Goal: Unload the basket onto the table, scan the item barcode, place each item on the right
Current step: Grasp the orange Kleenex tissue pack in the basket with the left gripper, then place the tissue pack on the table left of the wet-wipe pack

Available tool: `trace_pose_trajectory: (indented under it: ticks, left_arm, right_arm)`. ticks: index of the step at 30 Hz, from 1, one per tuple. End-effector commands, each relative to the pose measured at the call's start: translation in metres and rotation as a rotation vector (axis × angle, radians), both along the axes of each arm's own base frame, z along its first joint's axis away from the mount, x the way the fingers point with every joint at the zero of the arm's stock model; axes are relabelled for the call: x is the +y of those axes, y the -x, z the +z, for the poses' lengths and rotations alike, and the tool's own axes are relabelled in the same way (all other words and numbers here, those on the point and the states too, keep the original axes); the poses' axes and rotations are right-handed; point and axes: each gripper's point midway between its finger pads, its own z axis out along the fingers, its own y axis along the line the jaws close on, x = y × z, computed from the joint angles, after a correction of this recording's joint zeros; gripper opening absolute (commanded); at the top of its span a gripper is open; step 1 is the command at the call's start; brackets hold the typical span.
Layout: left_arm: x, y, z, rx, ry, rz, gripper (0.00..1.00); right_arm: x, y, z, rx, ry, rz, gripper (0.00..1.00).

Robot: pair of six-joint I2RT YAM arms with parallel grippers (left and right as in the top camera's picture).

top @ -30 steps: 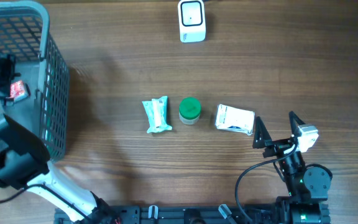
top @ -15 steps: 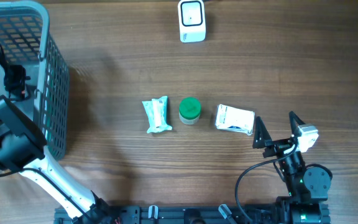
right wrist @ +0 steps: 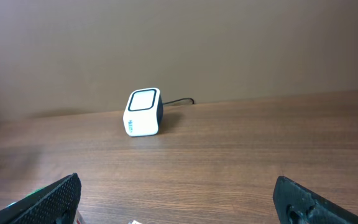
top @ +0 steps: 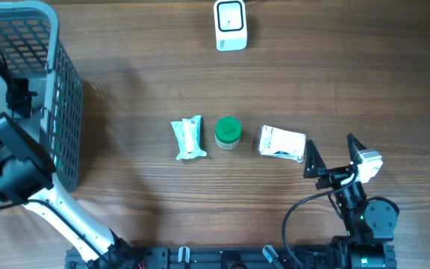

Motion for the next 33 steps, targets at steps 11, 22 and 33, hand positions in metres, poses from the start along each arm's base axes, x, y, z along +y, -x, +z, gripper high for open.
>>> trace_pose_trajectory:
  ticks: [11,22,33]
  left_arm:
    - [-0.148,-0.005,0.303,-0.819,0.097,-0.671,0.04]
    - [-0.369,0.119,0.273,-0.892,0.166,-2.173,0.04]
    - [-0.372,0.117,0.113,-0.458,0.232,-2.239,0.04]
  right_arm:
    - [0.0,0.0,0.001,-0.002,-0.007,-0.005,1.0]
    - [0.0,0.0,0.001,-0.002,-0.007,-0.005,1.0]
    - [0.0,0.0,0.001,-0.002,-0.007,-0.005,1.0]
